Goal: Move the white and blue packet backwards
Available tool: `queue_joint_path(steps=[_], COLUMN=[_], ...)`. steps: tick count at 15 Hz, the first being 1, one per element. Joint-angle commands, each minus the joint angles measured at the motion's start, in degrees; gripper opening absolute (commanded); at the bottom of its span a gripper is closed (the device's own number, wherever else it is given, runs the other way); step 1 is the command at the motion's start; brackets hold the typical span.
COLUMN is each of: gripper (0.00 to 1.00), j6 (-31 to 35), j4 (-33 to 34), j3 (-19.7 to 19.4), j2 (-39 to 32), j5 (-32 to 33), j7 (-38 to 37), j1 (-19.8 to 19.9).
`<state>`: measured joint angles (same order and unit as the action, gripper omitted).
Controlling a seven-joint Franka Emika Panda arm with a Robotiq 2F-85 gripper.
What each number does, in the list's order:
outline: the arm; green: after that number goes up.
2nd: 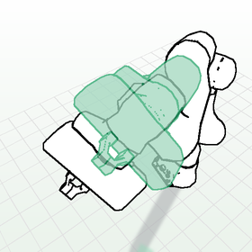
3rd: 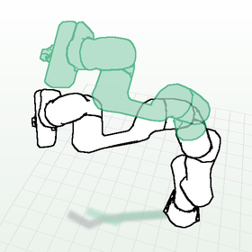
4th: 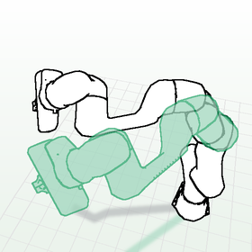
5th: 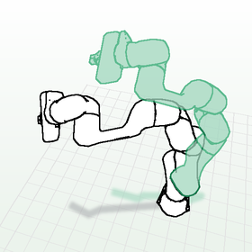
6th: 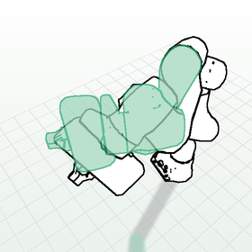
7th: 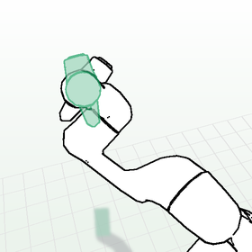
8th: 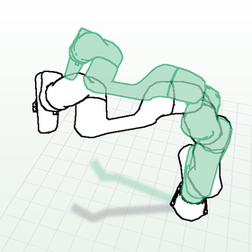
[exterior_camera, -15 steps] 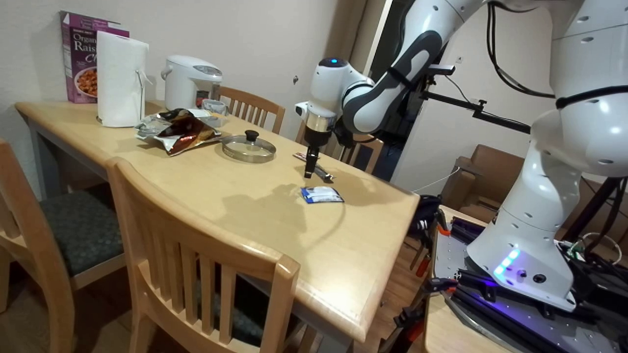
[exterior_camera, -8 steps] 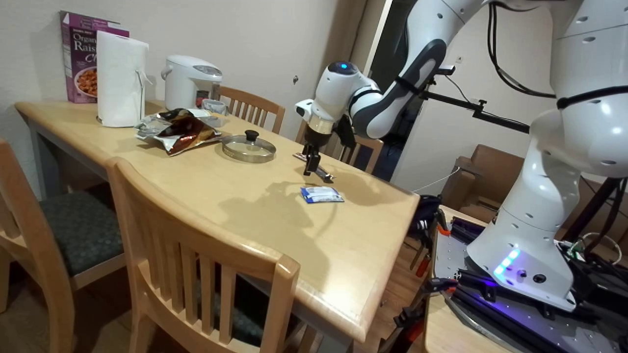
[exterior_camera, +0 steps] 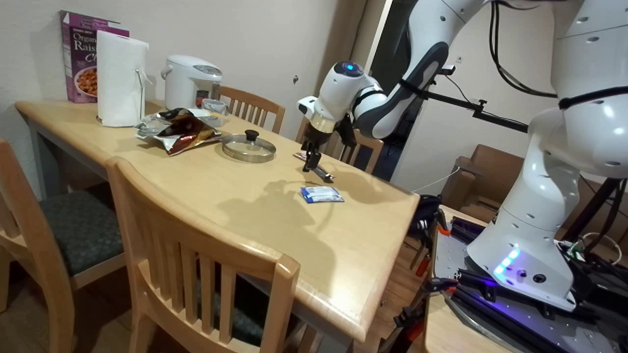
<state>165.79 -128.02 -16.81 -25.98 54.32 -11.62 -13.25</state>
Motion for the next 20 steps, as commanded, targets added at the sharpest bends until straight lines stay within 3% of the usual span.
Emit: queue_joint_path(steps=[1, 5, 8, 14, 20], gripper=[1.0, 1.0, 1.0, 1.0, 1.0], j6=[5.8, 7.24, 2.93, -6.33, -13.75], j4=[-2.43, -4.72, -5.43, -5.15, -3.42], j3=[5.35, 14.26, 18.54, 21.65, 22.29], j2=[0.72, 0.76, 1.01, 1.3, 1.21], j5=[-4.09, -11.27, -17.68, -29.64, -35.45], j7=[9.24, 19.99, 26.5, 36.36, 41.49], j1=[5.45, 13.28, 16.71, 19.08, 19.06])
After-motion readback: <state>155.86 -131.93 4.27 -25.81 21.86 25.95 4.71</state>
